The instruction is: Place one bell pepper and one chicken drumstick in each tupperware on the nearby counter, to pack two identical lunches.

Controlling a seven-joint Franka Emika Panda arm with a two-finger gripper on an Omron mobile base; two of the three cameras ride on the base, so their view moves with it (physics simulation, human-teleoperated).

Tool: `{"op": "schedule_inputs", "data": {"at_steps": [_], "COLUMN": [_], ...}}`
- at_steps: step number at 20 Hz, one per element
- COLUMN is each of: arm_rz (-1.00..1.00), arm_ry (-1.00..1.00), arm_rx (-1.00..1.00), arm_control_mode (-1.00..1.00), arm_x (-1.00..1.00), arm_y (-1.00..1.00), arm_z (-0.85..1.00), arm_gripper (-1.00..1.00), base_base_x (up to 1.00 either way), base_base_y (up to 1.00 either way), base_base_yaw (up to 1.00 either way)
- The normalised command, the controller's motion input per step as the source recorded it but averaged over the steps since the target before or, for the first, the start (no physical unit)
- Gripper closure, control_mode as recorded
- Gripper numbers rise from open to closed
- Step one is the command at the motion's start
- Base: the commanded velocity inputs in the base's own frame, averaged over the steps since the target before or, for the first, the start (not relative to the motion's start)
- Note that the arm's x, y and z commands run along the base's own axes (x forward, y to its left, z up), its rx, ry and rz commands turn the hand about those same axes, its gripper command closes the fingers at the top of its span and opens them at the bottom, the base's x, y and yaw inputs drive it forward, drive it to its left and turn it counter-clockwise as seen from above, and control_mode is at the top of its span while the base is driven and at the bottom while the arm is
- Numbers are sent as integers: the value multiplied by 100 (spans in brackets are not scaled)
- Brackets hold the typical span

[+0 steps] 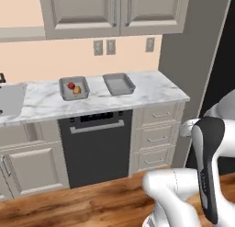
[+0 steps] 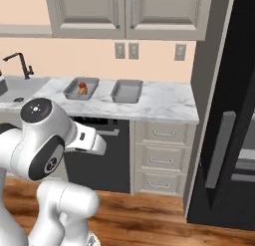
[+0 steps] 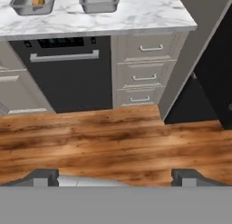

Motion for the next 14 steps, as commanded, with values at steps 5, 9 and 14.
{"op": "schedule_inputs", "data": {"at_steps": [5,9,14], "arm_rz": [0,0,0], "arm_ry": [0,0,0], "arm_rx": [0,0,0], "arm_control_mode": [100,100,100], "arm_x": [0,0,0], "arm_y": [0,0,0], "arm_z": [0,0,0], "arm_gripper": [-100,-100,-100], "base_base_x": [-100,-90,-45], "base_base_y": [-17,-42,-65], "base_base_yaw": [0,0,-1]}}
